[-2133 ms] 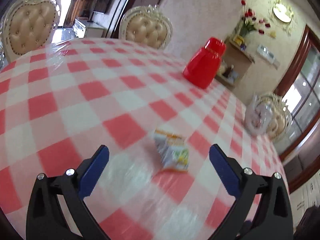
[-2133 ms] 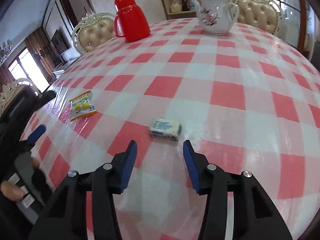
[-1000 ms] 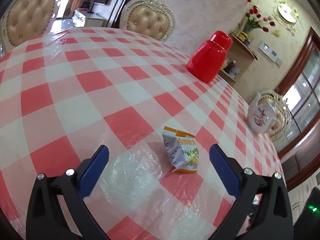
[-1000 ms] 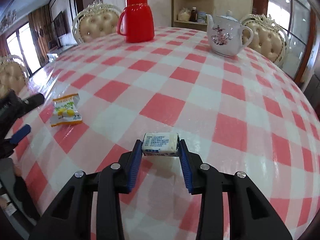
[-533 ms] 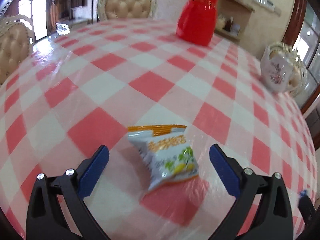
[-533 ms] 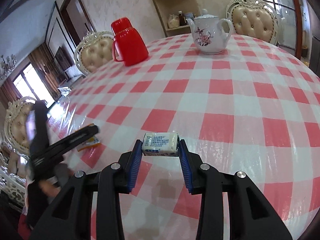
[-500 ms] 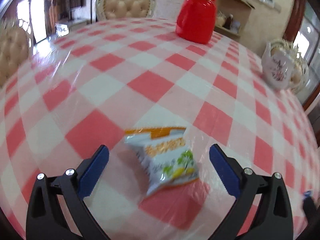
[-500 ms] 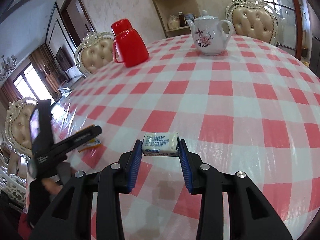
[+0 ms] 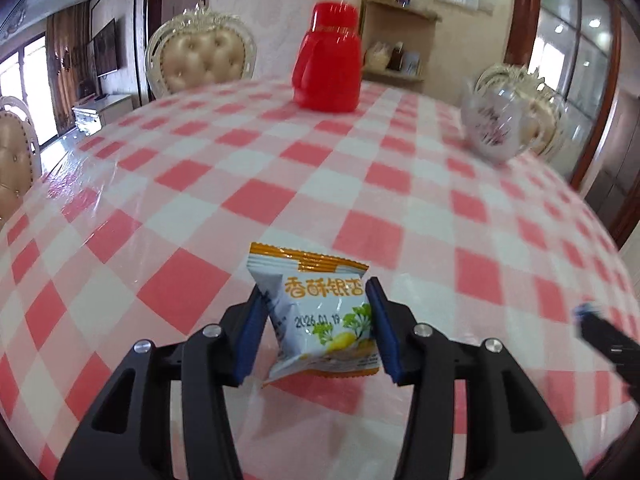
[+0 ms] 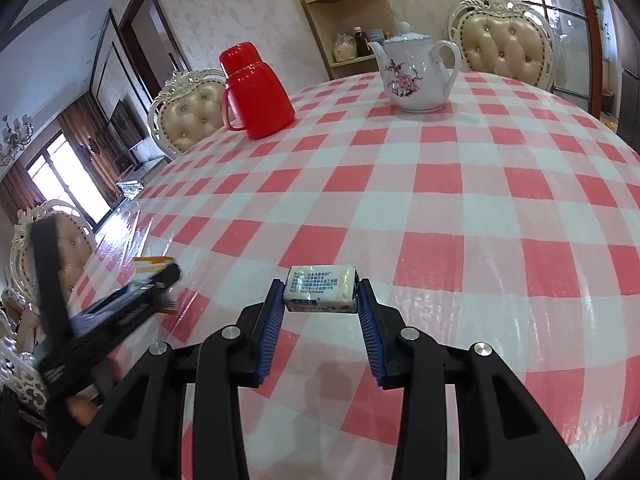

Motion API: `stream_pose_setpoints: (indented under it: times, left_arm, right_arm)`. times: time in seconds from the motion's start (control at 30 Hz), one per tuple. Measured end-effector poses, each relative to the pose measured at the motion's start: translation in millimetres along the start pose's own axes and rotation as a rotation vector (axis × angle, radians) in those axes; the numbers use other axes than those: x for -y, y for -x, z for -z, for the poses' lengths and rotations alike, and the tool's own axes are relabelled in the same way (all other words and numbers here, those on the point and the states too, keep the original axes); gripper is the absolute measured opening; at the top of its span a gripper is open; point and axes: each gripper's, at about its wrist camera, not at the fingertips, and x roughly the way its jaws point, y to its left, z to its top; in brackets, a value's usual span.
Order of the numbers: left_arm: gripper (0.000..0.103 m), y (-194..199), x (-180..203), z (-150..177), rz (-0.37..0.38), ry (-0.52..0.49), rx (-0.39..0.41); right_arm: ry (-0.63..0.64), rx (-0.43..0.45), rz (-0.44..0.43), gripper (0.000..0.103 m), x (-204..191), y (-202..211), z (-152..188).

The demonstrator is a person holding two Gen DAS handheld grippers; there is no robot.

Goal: Organize snacks
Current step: 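Lift both held snacks and carry them toward the purple-rimmed container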

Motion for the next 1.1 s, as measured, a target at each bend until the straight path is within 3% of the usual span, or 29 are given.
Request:
stream_pose_setpoints:
  times: [0.13, 0.4, 0.6, 0.83, 1.0, 1.1]
  left_arm:
    - [0.049, 24, 4, 12, 0.016, 0.015, 0.044]
    - [0.049, 51, -4, 40, 0.064, 0.073, 0.039]
    - [0.049, 73, -12, 62, 0.077, 0.115, 0.045]
    - [0.049, 99, -8, 81, 0.066, 0.097, 0.084]
    - [0.049, 117, -9, 91, 0.073, 0.103, 0.105]
    - [0.049, 127, -14, 101, 0.092, 0.129, 0.101]
  right_arm:
    - [-0.003, -0.002, -0.009, 0.036, 2, -5, 3]
    - [-0.029, -0.024, -0.045, 0.036, -3, -8, 21]
    - [-0.036, -0.002, -0.052, 0.036, -6, 12, 41]
    - [-0.005, 0.03, -0.051, 0.036, -17, 39, 64]
    - [-0.018, 0.033, -0.086, 0.036, -23, 56, 80]
    - [-0.056, 0.019, -0.152, 0.036, -24, 66, 93]
